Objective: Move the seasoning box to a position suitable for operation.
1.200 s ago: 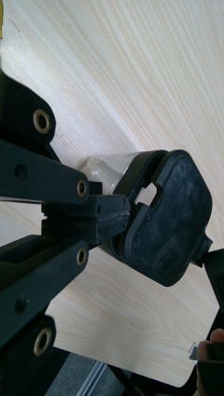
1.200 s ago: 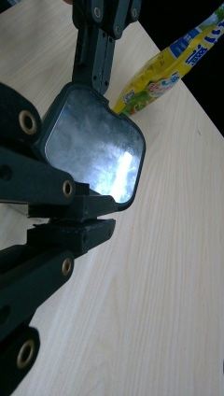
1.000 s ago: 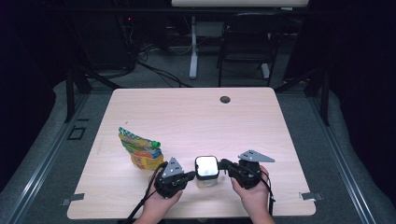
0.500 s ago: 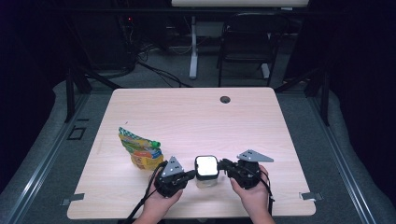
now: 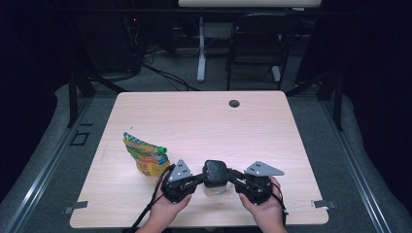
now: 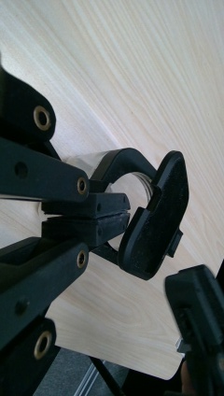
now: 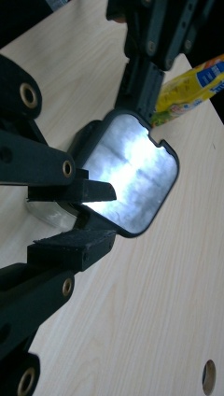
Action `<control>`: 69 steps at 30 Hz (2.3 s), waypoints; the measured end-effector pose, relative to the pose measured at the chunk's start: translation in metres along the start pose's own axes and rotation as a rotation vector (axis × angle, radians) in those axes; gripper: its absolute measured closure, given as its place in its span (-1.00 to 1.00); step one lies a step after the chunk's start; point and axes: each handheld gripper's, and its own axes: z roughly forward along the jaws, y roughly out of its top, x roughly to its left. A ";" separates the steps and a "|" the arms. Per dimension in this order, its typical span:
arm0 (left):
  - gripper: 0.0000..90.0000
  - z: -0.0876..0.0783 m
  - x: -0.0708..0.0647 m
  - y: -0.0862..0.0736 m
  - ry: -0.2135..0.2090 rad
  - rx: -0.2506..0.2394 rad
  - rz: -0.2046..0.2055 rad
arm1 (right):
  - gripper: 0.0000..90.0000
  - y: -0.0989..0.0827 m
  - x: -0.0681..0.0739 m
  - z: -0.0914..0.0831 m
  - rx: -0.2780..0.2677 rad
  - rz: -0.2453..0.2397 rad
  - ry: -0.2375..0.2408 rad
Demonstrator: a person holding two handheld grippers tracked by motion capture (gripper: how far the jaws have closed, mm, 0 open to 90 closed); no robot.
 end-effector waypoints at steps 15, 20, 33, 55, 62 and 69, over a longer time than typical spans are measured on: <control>1.00 -0.002 -0.004 0.016 -0.005 -0.019 0.020 | 0.41 -0.014 0.015 0.002 -0.005 -0.061 -0.016; 1.00 -0.002 -0.006 0.021 -0.009 -0.023 0.030 | 0.35 -0.015 0.020 0.004 -0.010 -0.077 -0.033; 0.99 0.003 -0.008 0.020 -0.006 -0.021 0.035 | 0.18 -0.014 0.028 0.017 -0.053 -0.123 -0.117; 1.00 0.018 -0.005 0.003 -0.004 0.017 0.023 | 0.31 -0.013 0.025 0.013 -0.085 -0.082 -0.110; 1.00 0.018 -0.005 0.003 -0.003 0.017 0.026 | 0.42 -0.013 0.022 0.008 -0.098 -0.069 -0.106; 1.00 0.018 -0.006 0.003 0.001 0.017 0.038 | 0.53 -0.013 0.020 0.004 -0.108 -0.046 -0.096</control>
